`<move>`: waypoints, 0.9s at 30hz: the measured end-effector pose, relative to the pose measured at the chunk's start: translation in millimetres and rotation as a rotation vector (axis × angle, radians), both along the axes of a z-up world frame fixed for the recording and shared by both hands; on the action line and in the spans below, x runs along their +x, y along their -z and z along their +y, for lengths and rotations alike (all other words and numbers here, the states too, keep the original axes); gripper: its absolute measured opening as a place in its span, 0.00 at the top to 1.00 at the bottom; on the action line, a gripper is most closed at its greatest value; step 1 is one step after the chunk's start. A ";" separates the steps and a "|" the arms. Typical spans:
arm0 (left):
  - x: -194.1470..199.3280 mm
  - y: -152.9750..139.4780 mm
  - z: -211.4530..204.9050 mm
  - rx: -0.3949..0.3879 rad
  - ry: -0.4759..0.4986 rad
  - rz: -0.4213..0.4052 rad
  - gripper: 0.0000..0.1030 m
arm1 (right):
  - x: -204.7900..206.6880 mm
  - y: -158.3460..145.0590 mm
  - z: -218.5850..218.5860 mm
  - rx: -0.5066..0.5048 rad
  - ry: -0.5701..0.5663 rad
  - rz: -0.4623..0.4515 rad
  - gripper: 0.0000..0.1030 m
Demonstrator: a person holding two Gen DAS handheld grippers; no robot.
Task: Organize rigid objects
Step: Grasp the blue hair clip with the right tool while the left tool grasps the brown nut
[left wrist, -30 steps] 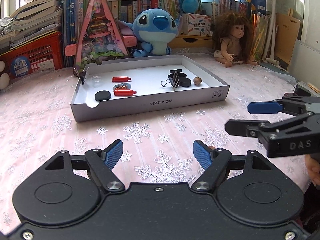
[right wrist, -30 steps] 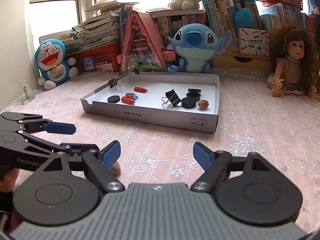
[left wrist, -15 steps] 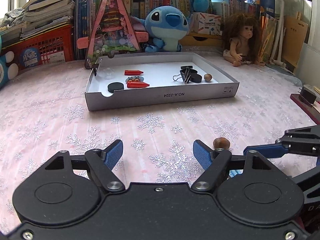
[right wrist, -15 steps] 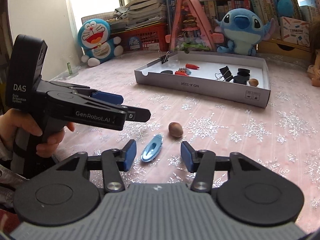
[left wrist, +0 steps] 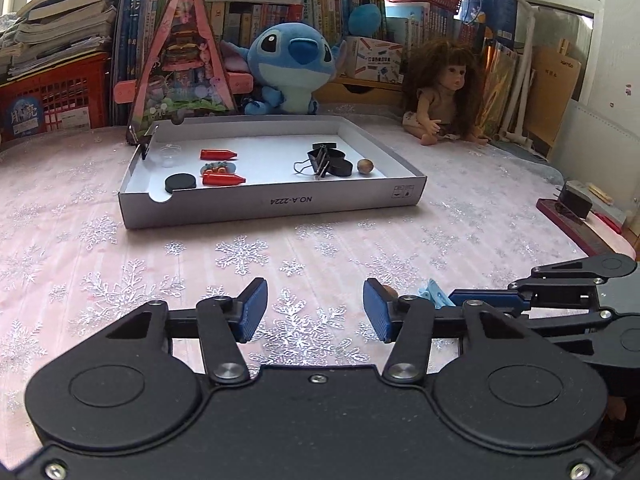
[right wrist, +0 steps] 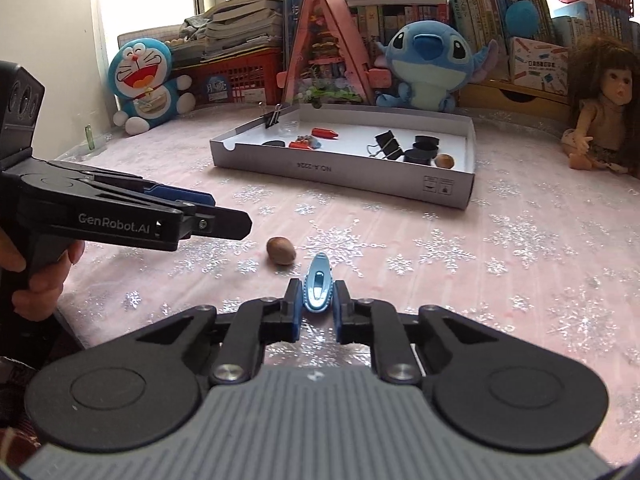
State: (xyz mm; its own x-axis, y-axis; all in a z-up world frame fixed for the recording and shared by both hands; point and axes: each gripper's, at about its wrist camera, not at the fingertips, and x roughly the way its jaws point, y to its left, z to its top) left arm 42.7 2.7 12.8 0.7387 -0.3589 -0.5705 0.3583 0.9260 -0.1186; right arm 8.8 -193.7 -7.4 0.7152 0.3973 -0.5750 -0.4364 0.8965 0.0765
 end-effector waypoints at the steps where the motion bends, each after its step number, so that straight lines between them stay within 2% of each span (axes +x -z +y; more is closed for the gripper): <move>1: -0.5 0.5 -3.4 0.001 0.006 -0.002 0.52 | -0.2 -0.1 -2.7 -0.009 0.007 -0.004 0.82; 4: -0.8 2.6 -14.9 -0.003 0.032 0.002 0.52 | 0.3 0.3 -9.7 -0.020 0.023 -0.005 0.81; 6: -1.3 4.3 -23.0 0.003 0.048 -0.004 0.56 | -0.3 1.4 -13.6 -0.026 0.030 -0.004 0.80; 10: -0.4 10.2 -36.9 0.031 0.063 -0.006 0.60 | -3.5 2.6 -16.3 -0.026 0.028 -0.009 0.71; 11: 0.1 12.5 -39.5 0.034 0.066 0.001 0.64 | -4.5 2.7 -16.5 -0.031 0.029 -0.013 0.60; 13: 0.4 16.4 -43.2 0.046 0.062 0.009 0.78 | -6.0 3.0 -17.6 -0.040 0.025 -0.019 0.57; 14: -0.4 17.4 -44.2 0.058 0.055 0.003 0.80 | -6.5 3.1 -18.4 -0.045 0.027 -0.020 0.57; 20: -3.5 15.3 -38.6 0.067 0.033 -0.016 0.80 | -5.5 4.2 -26.9 -0.086 0.076 -0.036 0.57; 27: -3.9 15.1 -27.1 0.072 -0.014 -0.021 0.80 | 0.4 4.6 -36.2 -0.065 0.138 -0.022 0.57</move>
